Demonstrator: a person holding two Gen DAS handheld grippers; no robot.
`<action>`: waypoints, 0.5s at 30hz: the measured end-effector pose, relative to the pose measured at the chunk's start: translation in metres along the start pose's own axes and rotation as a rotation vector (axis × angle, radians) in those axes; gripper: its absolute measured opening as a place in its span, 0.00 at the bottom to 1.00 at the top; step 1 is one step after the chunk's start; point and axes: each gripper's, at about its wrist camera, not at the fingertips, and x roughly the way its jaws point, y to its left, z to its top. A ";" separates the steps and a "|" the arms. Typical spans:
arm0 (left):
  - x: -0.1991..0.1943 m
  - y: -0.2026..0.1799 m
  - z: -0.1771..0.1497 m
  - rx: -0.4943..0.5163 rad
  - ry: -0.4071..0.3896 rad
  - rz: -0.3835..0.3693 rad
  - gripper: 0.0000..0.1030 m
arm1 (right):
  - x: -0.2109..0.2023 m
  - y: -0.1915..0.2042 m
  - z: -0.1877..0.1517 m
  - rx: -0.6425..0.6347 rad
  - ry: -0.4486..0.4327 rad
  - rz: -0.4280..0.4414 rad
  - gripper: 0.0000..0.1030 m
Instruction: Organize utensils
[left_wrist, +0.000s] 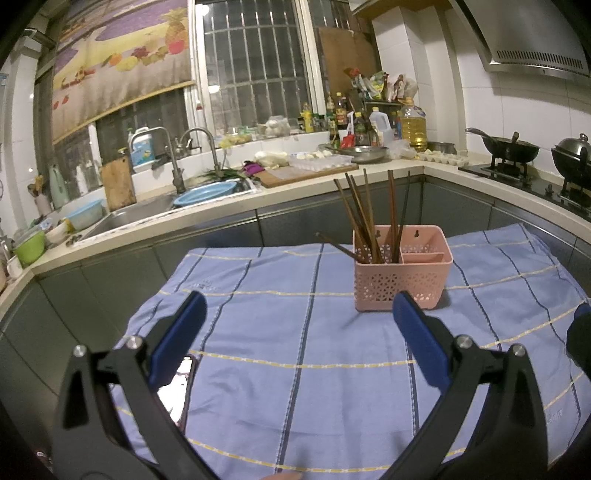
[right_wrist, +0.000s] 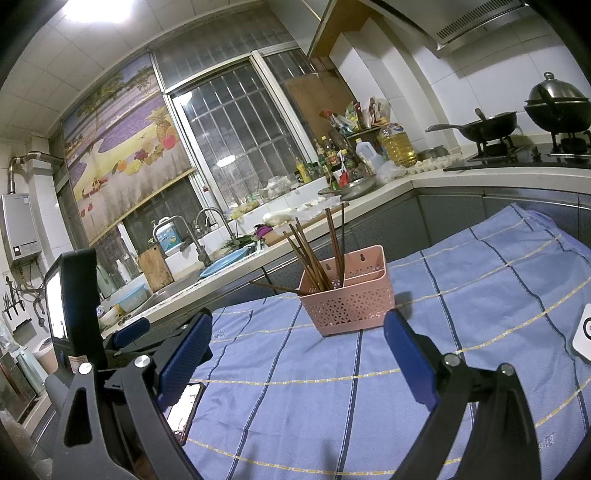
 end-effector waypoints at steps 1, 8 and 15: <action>0.000 0.000 0.000 0.000 0.000 0.000 0.94 | 0.001 0.000 0.000 0.000 0.000 0.000 0.90; 0.000 -0.003 0.000 0.002 0.001 0.001 0.94 | 0.003 0.000 0.001 0.001 -0.001 0.000 0.90; 0.000 -0.003 0.000 0.002 0.000 0.001 0.94 | 0.000 -0.001 -0.001 0.001 0.000 0.001 0.90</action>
